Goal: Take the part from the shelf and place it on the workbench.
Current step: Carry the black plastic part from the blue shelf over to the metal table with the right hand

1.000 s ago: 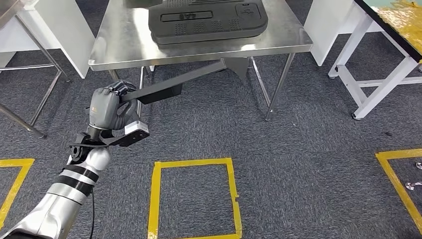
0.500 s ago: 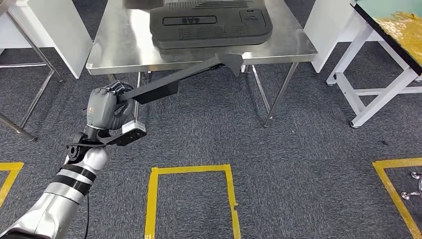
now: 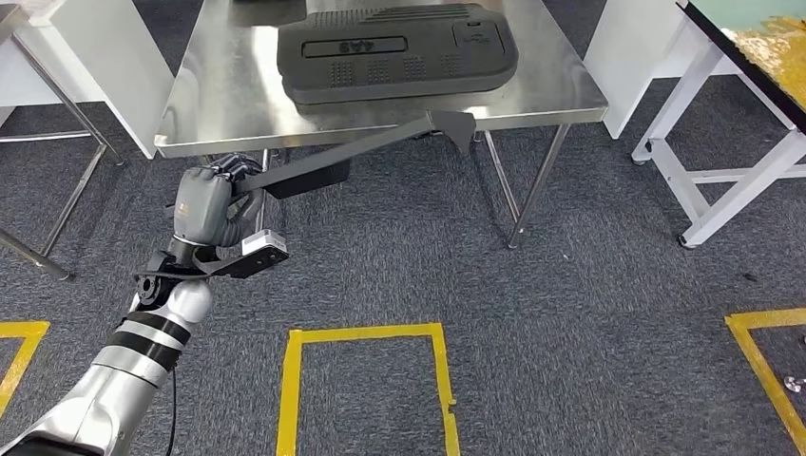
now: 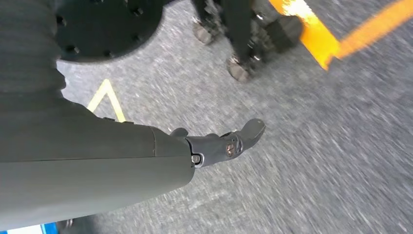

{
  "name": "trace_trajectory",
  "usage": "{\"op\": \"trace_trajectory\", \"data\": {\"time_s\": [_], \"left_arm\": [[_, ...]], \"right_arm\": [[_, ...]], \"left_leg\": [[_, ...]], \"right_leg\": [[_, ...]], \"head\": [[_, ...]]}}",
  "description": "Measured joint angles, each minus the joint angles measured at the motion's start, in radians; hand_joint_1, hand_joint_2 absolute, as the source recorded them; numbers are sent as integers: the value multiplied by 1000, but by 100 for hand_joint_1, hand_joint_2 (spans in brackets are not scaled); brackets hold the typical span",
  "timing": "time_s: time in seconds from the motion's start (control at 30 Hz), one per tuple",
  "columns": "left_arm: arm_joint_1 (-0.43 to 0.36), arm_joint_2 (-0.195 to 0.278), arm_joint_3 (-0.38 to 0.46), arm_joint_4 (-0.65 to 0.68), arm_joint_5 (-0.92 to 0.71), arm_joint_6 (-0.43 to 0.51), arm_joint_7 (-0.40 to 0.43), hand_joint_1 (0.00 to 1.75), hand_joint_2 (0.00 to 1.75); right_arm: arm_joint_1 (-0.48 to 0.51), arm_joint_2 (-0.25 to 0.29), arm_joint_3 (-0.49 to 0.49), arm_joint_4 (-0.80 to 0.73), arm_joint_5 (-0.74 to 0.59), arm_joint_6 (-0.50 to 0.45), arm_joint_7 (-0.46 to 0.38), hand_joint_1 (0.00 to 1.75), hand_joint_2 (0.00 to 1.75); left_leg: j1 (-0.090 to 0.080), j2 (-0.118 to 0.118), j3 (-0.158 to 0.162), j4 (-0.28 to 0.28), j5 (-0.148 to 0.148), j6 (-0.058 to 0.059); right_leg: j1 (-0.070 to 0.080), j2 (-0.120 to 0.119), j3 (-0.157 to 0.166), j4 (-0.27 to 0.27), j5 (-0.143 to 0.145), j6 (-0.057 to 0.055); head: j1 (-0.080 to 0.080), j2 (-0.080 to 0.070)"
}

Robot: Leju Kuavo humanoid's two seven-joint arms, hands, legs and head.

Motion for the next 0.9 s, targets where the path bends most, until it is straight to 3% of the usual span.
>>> {"op": "trace_trajectory", "data": {"time_s": [0.1,0.13,0.17,0.2,0.27,0.3,0.33,0.47,0.53,0.63,0.67,0.7,0.77,0.83,0.9], "left_arm": [[-7,-1,1,0,-2,0,-2,175,175],[-6,-1,0,0,-3,0,-2,175,175],[-7,-1,0,0,-4,0,-1,175,175],[-8,-1,0,0,-6,-1,0,175,175],[-17,-1,-1,0,-9,-1,2,175,175],[-24,-1,-1,0,-10,-2,4,175,175],[-30,-2,-2,0,-11,-3,6,175,175],[-47,-8,-4,-2,-15,-8,11,175,175],[-59,-12,-4,-3,-16,-9,14,175,175],[-66,-17,-7,-3,-16,-10,19,175,175],[-65,-18,-8,-3,-16,-11,21,175,175],[-64,-18,-10,-3,-16,-11,22,175,175],[-65,-19,-13,-3,-15,-11,25,175,175],[-69,-20,-15,-2,-14,-12,27,175,175],[-71,-21,-17,-1,-13,-13,28,175,175]], "right_arm": [[-2,0,0,0,3,0,0,0,175],[-2,0,0,0,4,0,0,0,175],[-2,0,0,0,5,0,1,0,175],[-2,1,0,0,5,0,2,0,175],[-2,2,0,0,7,0,3,0,175],[-3,2,0,0,7,0,3,0,175],[-5,2,0,0,8,0,3,0,175],[-10,1,1,-1,10,0,4,0,175],[-13,1,1,-1,10,0,5,0,175],[-13,3,1,-1,12,0,6,0,175],[-12,3,1,-1,12,0,6,0,175],[-11,3,1,-1,13,0,7,0,175],[-10,3,1,-1,15,0,7,0,175],[-11,1,1,-1,17,0,8,0,175],[-12,1,2,-1,18,0,9,0,175]], "left_leg": [[0,2,-110,166,-60,-4],[0,2,-141,198,-68,-4],[0,2,-158,200,-58,-3],[0,3,-157,167,-26,-2],[0,3,-122,44,74,2],[-2,3,-105,-6,103,6],[-5,3,-94,-37,122,12],[-8,2,-77,-51,122,35],[-3,2,-67,-55,115,46],[-4,-2,-59,-55,100,54],[-5,-3,-54,-55,95,54],[-5,-5,-47,-55,89,53],[-6,-8,-30,-56,77,50],[-11,-11,-19,-55,63,42],[-15,-13,-14,-56,54,32]], "right_leg": [[2,4,22,0,-15,-15],[3,6,30,0,-22,-16],[3,7,40,0,-30,-15],[4,9,51,0,-38,-13],[4,11,72,1,-55,-7],[6,12,78,1,-63,-2],[8,12,80,1,-69,3],[9,10,77,10,-89,25],[8,8,32,92,-119,30],[5,7,-105,298,-171,32],[5,7,-130,316,-163,38],[5,7,-132,289,-135,47],[8,5,-86,144,-48,58],[16,3,-37,24,8,46],[21,2,-21,-4,14,27]], "head": [[-3,0],[-3,0],[-3,0],[-3,0],[-3,0],[-3,0],[-2,0],[-1,0],[2,0],[5,0],[5,0],[5,0],[6,0],[5,0],[4,0]]}}
